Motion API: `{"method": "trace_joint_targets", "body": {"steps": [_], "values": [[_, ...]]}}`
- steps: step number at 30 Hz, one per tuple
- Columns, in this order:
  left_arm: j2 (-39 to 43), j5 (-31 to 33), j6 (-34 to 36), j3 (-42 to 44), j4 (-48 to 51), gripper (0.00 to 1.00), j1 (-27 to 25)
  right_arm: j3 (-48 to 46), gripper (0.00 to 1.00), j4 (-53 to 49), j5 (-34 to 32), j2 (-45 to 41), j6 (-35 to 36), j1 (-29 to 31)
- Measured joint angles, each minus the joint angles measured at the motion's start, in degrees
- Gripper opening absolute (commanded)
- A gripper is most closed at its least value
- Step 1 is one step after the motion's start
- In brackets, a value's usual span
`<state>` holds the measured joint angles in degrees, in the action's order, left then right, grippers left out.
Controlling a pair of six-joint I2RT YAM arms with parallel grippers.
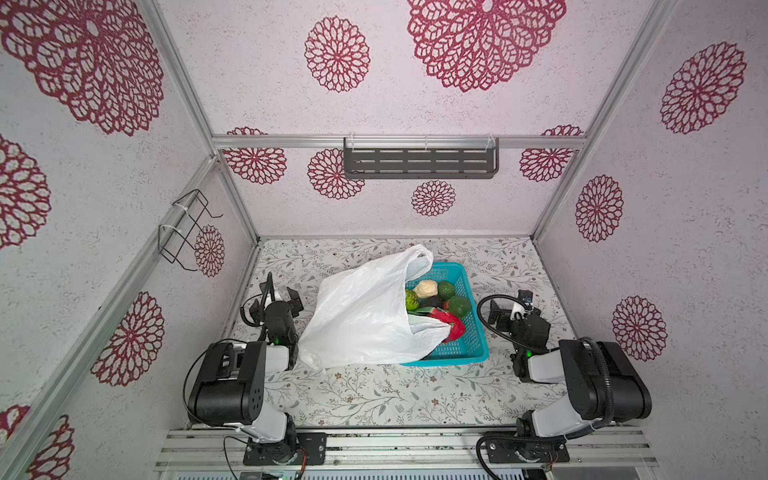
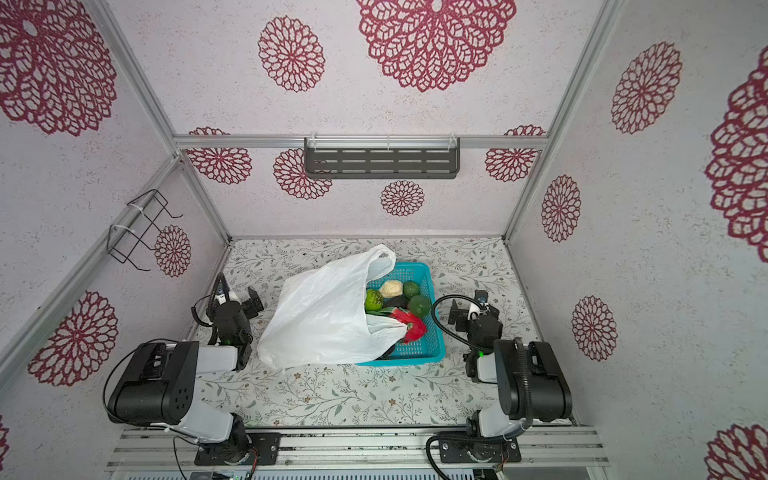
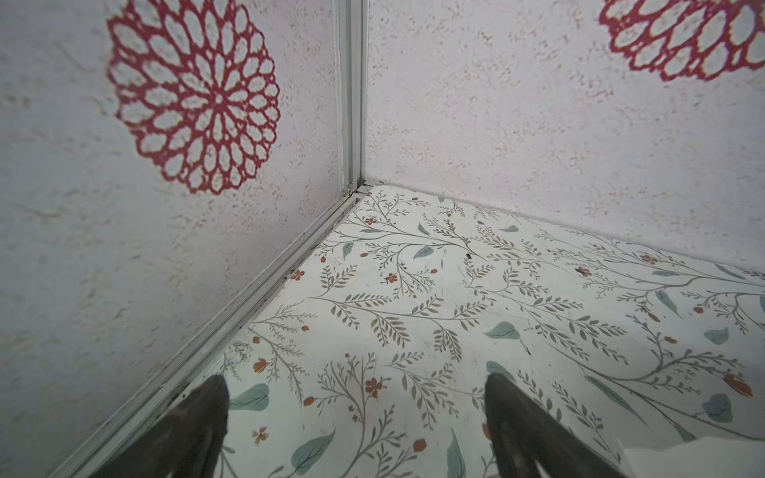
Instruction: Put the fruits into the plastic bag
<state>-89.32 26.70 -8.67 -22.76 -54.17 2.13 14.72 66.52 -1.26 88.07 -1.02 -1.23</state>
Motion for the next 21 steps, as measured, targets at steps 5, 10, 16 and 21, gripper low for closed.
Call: {"method": "trace_joint_targets", "body": {"steps": [5,10,16,21], "values": [[0.00,0.15,0.11,0.00,-0.04,0.97,0.00,0.00,0.99,-0.02,0.00,0.00,0.00,0.00],[0.00,0.39,0.13,0.02,-0.04,0.98,0.00,0.00,0.99,0.00,0.00,0.00,0.00,0.00],[0.00,0.76,0.13,0.07,-0.04,0.97,0.00,0.00,0.99,-0.02,0.00,0.00,0.00,0.00],[0.00,0.85,0.13,0.11,-0.09,0.97,0.00,0.00,0.99,-0.02,-0.02,0.00,0.00,0.00]]}}
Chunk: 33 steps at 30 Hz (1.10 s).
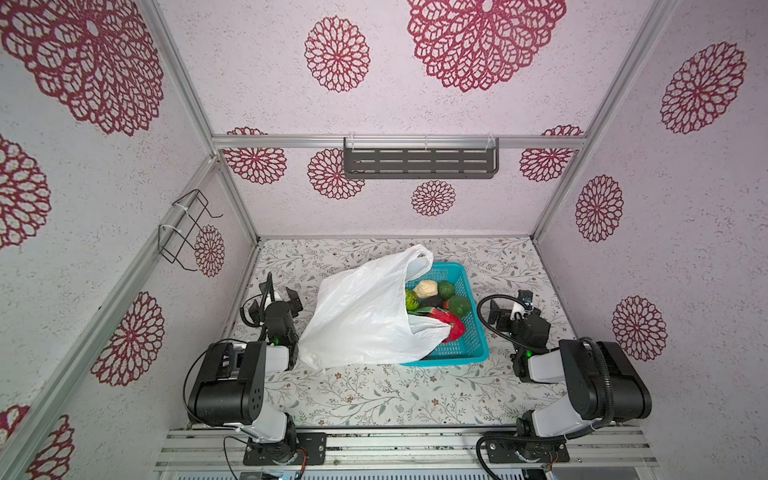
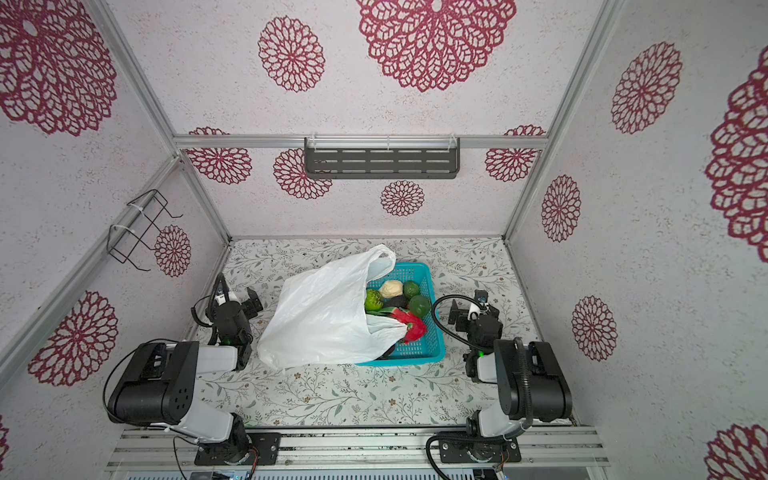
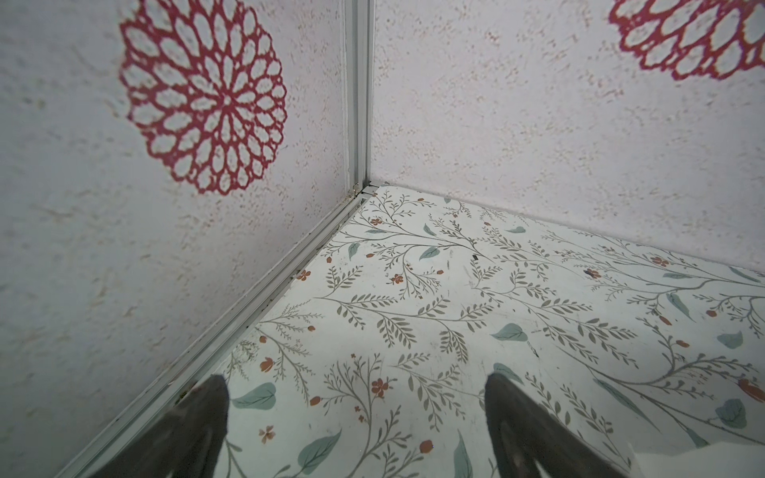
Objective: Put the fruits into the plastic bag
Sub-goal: 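Reach the left gripper to the white bag's top edge and grasp it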
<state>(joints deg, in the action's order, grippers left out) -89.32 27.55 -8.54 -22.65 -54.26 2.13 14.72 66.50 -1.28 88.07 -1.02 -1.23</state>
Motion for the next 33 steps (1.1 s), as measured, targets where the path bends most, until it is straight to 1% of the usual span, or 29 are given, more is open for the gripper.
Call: {"method": "trace_joint_targets", "body": {"steps": [12,13,15,16,18,19,21,22,24,26,28,31,33], "values": [[0.02,-1.22,-0.09,0.00,0.79,0.98,0.92,0.00,0.99,0.00,0.04,0.00,0.00,-0.02],[0.42,-0.76,0.13,-0.22,2.03,0.97,0.46,0.00,0.99,0.00,0.04,0.00,0.00,-0.02],[3.17,1.68,1.11,-2.08,9.03,0.97,-1.33,0.09,0.99,-0.96,-0.24,-0.39,0.00,0.04],[5.31,3.15,1.53,-4.35,14.16,0.97,-3.06,0.66,0.99,-4.20,-1.11,-1.64,0.00,0.33],[9.79,5.60,1.68,-11.23,23.96,0.97,-7.41,4.37,0.99,-14.99,-3.69,-5.70,-0.55,1.22],[11.85,6.67,1.70,-15.19,27.82,0.97,-9.70,8.11,0.99,-21.31,-5.18,-8.09,-1.81,1.75],[14.80,9.22,1.64,-21.53,32.72,0.97,-13.90,15.34,0.94,-29.81,-8.11,-11.69,-5.11,2.69],[15.87,10.82,1.14,-24.74,35.39,0.97,-16.41,18.91,0.92,-33.33,-9.94,-13.57,-7.17,3.28],[15.80,13.42,-2.38,-31.23,42.64,0.97,-21.33,23.76,0.92,-38.14,-13.14,-17.07,-11.15,4.59],[13.31,13.60,-6.95,-38.16,50.88,0.97,-26.03,25.77,0.92,-41.75,-15.06,-20.09,-14.86,5.79],[8.72,11.96,-11.93,-45.44,58.69,0.97,-30.69,25.97,0.91,-45.79,-15.89,-22.23,-18.27,6.84],[-0.39,7.06,-16.79,-55.78,68.48,0.97,-36.52,25.64,0.90,-51.58,-16.13,-22.18,-21.03,7.87],[-6.51,3.74,-18.71,-62.20,74.36,0.97,-39.30,25.18,0.90,-55.28,-16.13,-21.90,-21.66,8.33]]}}
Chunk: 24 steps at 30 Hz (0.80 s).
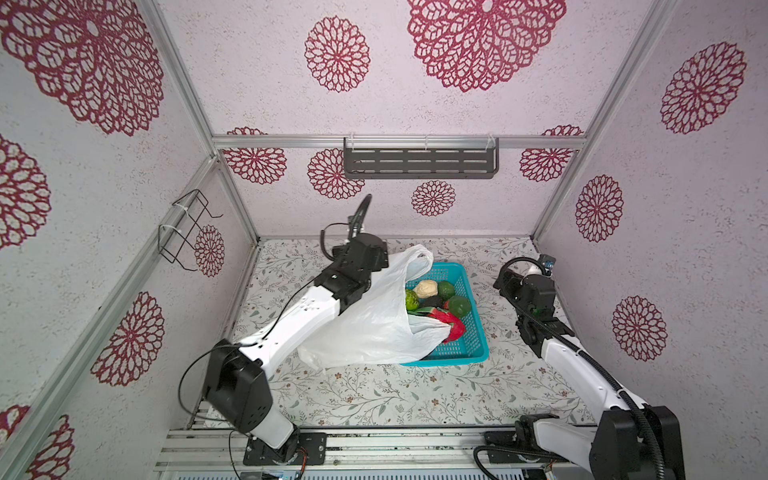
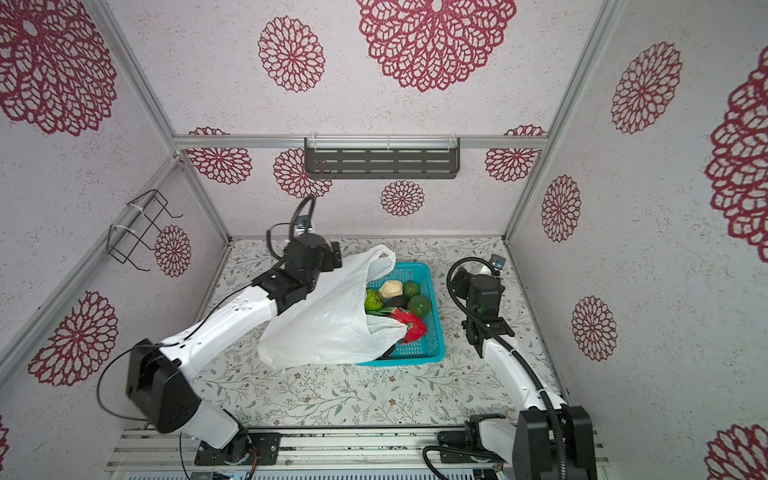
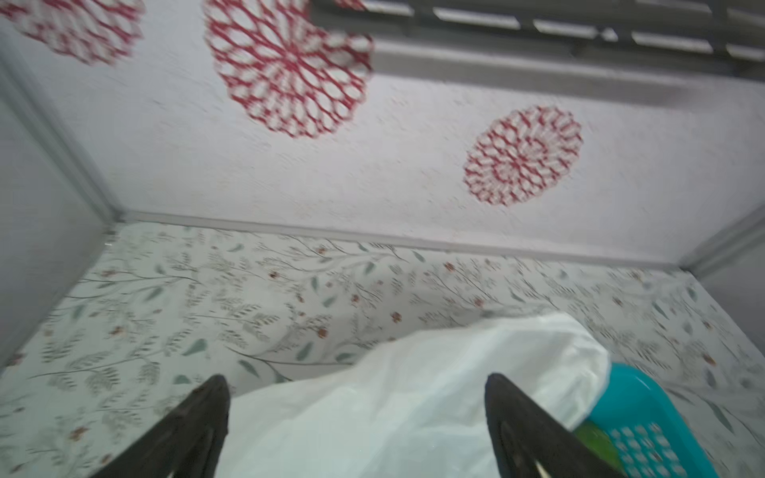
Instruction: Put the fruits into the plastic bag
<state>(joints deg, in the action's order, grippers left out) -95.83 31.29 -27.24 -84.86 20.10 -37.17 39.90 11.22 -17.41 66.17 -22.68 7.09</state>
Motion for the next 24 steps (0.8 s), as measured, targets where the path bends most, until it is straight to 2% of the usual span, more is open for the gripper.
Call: {"method": "trace_joint_targets", "body": {"steps": [4,8,13,20,24], "values": [[-10.08,-6.97,-3.28,-10.05,10.40,0.99,-3.30,-0.59,0.90,-5.18,-0.11,-0.09,-0.07,0.37],[-14.05,-9.99,-5.40,-12.96,15.89,0.95,-3.30,-1.33,0.89,-7.19,-0.42,-1.03,0.13,0.37],[-18.03,-11.06,-6.08,-18.12,20.02,0.85,-2.75,-1.36,0.89,-8.28,-0.39,-2.01,0.52,0.37],[-23.98,-11.65,-5.60,-23.06,23.56,0.85,-2.25,-1.36,0.89,-8.85,0.11,-2.25,0.66,0.37],[-26.21,-11.02,-5.57,-25.27,25.70,0.77,-1.53,-1.36,0.88,-8.98,0.74,-2.91,0.83,0.37]]}}
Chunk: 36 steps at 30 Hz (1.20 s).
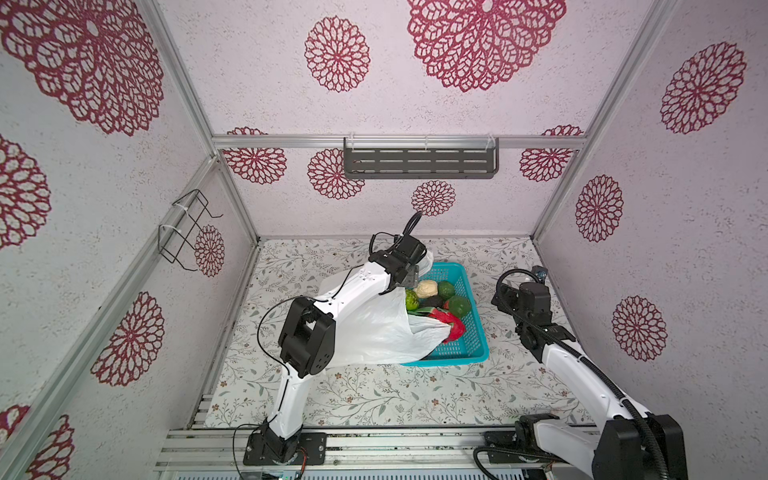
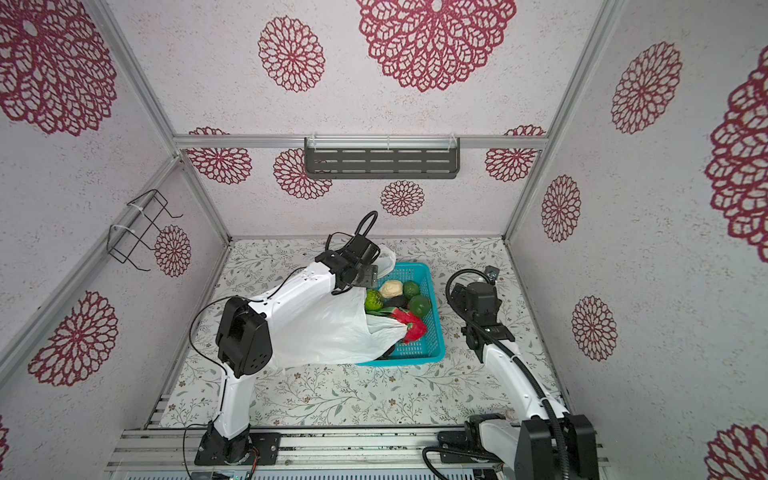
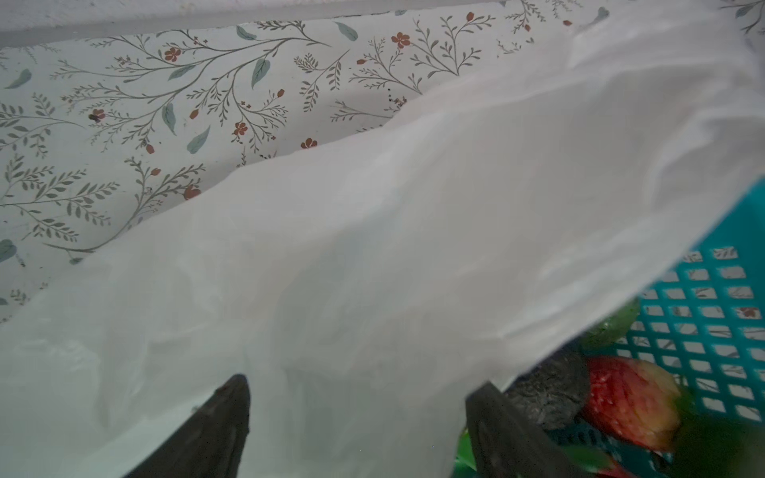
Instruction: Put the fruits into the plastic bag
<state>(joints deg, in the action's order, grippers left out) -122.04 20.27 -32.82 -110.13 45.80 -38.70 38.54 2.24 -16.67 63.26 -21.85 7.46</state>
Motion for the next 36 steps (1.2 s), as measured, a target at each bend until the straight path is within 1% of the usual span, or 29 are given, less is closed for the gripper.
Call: {"method": "trace_joint_targets", "body": {"steps": [2,4,5,7,10,12,16,18,21,27,31,36], "values": [[-0.26,0.22,0.24,-0.39,0.46,0.72,0.37,0.00,0.88,0.02,0.55,-0.13,0.17,0.00],[-0.26,0.35,0.28,-0.61,0.46,0.64,0.68,0.00,0.88,0.00,1.49,-0.11,0.20,0.00],[-0.26,0.39,0.52,-0.76,0.48,0.59,0.79,0.00,0.88,0.00,1.86,-0.11,0.20,0.00],[-0.35,0.35,0.63,-1.18,0.44,0.44,1.11,0.00,0.88,0.00,2.54,-0.11,0.17,0.11],[-0.68,-0.31,1.11,-1.79,0.42,0.25,1.79,-0.02,0.87,0.00,3.48,-0.13,0.11,0.37],[-0.81,-0.76,1.90,-2.14,0.52,0.17,2.38,-0.20,0.85,0.00,4.02,-0.17,-0.26,0.72],[-0.66,-2.40,4.59,-2.58,0.42,0.00,3.37,-0.31,0.85,-0.09,6.03,-0.63,-0.46,2.45],[-0.20,-4.46,5.60,-2.54,0.55,0.00,4.17,-0.31,0.85,-0.46,7.13,-0.96,-0.55,3.93],[2.78,-11.04,6.05,-0.57,0.33,0.00,5.77,-0.15,0.86,-1.51,9.42,-1.22,-0.63,6.69],[16.55,-27.21,4.70,7.78,-2.78,0.00,12.46,2.47,0.88,-4.59,14.03,-0.74,-0.33,11.19],[23.85,-34.80,3.69,12.24,-5.99,0.00,16.41,5.46,0.88,-6.12,15.02,1.03,-0.17,13.68],[26.77,-42.62,2.95,15.89,-8.85,0.00,17.49,7.30,0.88,-7.54,14.60,3.56,-0.22,15.85]]}}
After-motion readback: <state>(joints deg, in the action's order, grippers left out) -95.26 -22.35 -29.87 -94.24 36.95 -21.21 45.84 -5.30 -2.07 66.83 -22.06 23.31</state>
